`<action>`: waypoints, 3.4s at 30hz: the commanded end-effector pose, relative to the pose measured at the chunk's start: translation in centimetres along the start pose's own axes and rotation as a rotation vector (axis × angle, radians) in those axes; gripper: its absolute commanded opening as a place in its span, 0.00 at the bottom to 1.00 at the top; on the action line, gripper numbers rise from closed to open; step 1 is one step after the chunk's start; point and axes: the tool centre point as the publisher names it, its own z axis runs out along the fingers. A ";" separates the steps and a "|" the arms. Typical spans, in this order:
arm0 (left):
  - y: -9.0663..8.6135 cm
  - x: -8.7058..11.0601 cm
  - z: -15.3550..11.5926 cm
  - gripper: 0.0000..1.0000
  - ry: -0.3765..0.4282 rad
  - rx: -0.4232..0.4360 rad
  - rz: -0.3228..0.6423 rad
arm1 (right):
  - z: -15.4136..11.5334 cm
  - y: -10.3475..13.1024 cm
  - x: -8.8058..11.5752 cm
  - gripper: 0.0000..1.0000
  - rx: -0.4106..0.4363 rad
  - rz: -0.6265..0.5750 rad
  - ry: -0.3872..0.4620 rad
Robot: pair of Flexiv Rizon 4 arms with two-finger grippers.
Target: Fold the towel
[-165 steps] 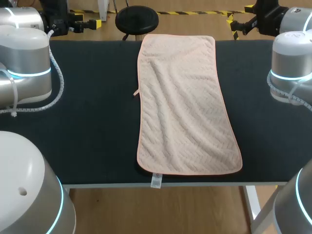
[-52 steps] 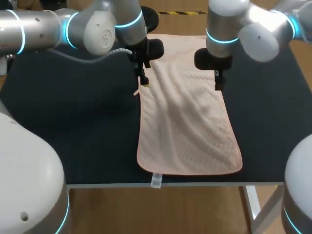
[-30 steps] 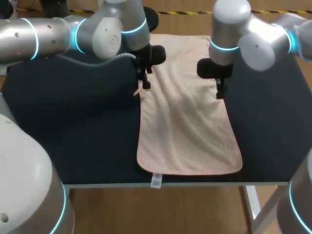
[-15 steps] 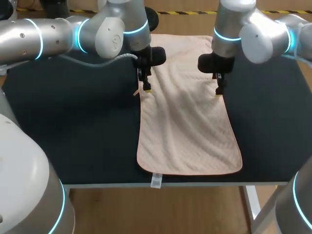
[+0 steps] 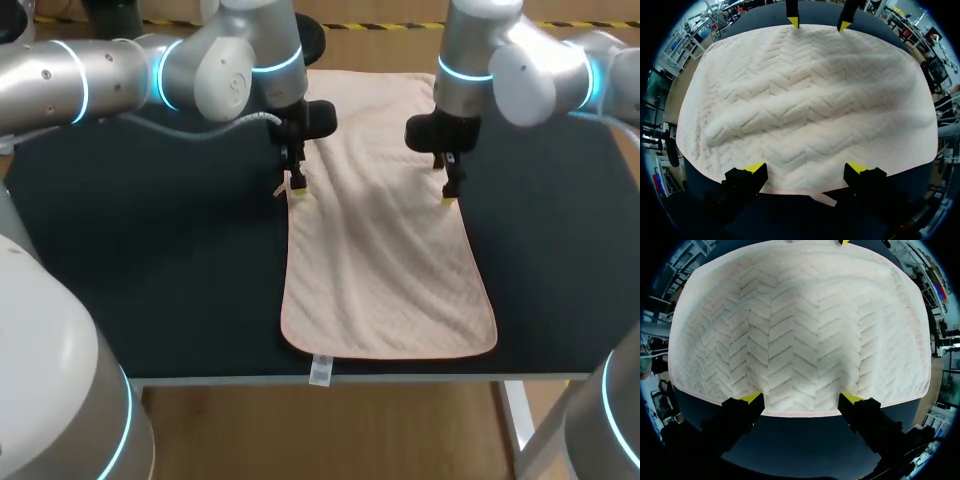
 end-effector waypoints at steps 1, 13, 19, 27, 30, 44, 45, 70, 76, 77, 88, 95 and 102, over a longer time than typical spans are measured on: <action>-0.4 -0.4 0.6 1.00 0.017 -0.010 0.013 | 0.6 0.1 -0.5 1.00 -0.009 0.001 0.024; -0.7 -0.6 1.8 1.00 0.043 -0.018 0.022 | 1.2 0.1 -0.3 1.00 -0.015 -0.025 0.045; -0.6 -0.9 2.3 0.41 0.047 -0.035 0.034 | 1.2 0.0 -0.2 0.44 -0.021 -0.042 0.048; -0.6 -0.9 2.1 0.00 0.043 -0.034 0.045 | 1.2 -0.1 0.2 0.00 -0.013 -0.056 0.047; -0.7 -0.7 1.3 0.00 0.038 -0.027 0.048 | 0.5 -0.2 0.4 0.00 -0.007 -0.061 0.040; -0.8 0.2 -3.4 0.00 -0.025 0.004 0.066 | -3.0 -0.2 0.7 0.00 0.001 -0.029 -0.025; -0.8 0.2 -3.9 0.00 -0.028 0.007 0.068 | -3.3 -0.2 0.6 0.00 0.001 -0.028 -0.031; 2.6 -1.8 -21.8 0.00 -0.268 0.084 0.107 | -20.6 3.9 -4.4 0.00 -0.039 -0.045 -0.395; 3.0 -1.4 -27.2 0.00 -0.344 0.079 0.161 | -26.1 6.2 -5.1 0.00 -0.077 -0.103 -0.495; 3.1 -1.6 -28.0 0.00 -0.360 0.079 0.163 | -26.9 6.5 -5.3 0.00 -0.080 -0.117 -0.510; 5.3 -5.9 -37.0 0.00 -0.580 0.034 0.165 | -33.8 8.6 -10.2 0.00 -0.071 -0.186 -0.683; 4.9 -6.8 -39.7 0.00 -0.637 0.044 0.185 | -36.2 9.5 -11.7 0.00 -0.069 -0.224 -0.764; 4.9 -4.9 -38.1 0.00 -0.596 0.070 0.205 | -36.7 10.1 -10.0 0.00 -0.041 -0.236 -0.795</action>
